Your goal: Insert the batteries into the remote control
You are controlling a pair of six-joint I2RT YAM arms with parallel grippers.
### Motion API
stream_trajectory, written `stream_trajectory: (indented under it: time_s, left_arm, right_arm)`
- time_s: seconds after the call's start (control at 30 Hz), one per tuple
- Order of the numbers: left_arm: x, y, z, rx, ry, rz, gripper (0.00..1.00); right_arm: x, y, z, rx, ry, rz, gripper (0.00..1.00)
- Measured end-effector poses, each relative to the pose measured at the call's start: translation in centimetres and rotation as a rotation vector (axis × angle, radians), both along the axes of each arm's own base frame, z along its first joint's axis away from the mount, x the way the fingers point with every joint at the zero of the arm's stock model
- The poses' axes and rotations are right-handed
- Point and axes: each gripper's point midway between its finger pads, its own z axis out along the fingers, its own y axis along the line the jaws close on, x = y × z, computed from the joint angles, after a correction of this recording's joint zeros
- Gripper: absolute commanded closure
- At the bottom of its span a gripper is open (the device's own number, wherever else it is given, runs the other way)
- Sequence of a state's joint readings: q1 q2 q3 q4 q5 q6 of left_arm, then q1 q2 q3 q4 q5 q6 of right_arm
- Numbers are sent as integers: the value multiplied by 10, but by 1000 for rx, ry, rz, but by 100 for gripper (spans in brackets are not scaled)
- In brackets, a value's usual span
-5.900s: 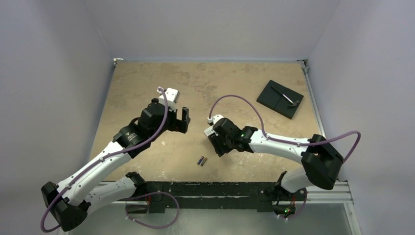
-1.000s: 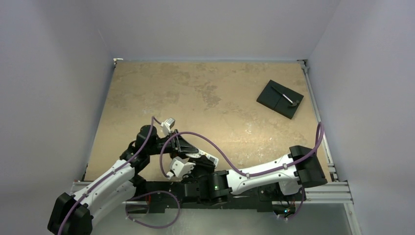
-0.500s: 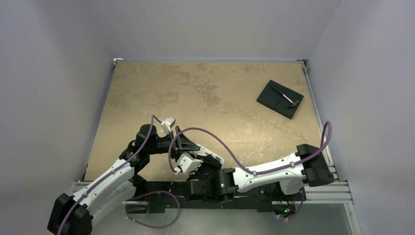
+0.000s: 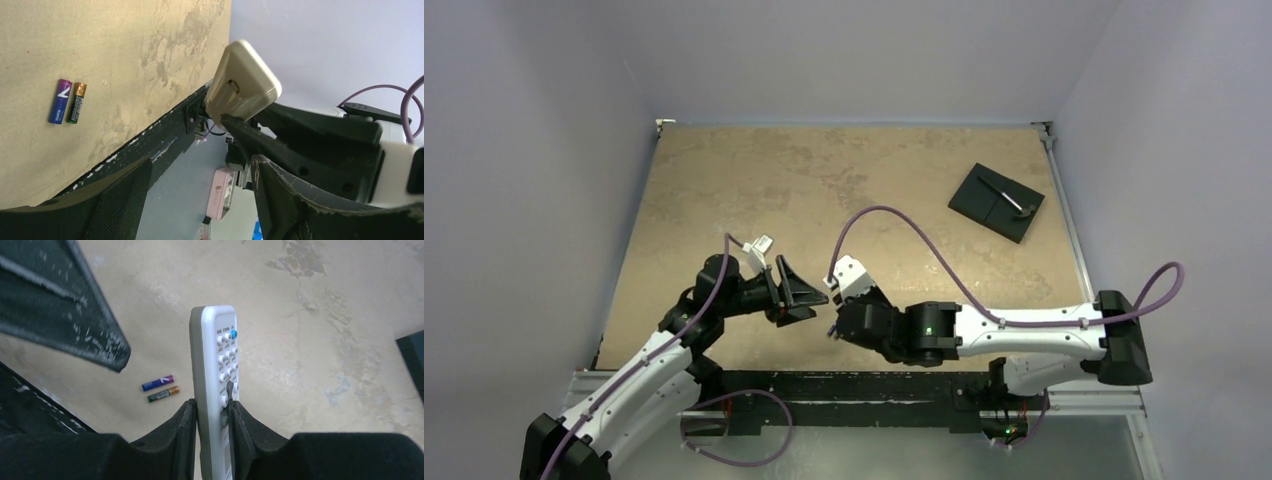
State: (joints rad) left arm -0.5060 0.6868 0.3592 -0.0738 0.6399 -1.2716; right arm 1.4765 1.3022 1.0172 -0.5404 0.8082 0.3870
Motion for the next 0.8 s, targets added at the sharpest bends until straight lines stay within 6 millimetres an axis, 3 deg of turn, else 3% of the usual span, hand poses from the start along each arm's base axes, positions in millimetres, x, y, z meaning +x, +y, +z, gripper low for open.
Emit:
stream_trajectory:
  time_s: [0.43,0.8]
  left_arm:
    - [2,1,6,-5,-63,6,30]
    - [4,-5,38,-118,-159,-15,30]
  right_arm:
    - [30,9,9,380,190,-103,100]
    - [37,14,51,793,218,-132,100]
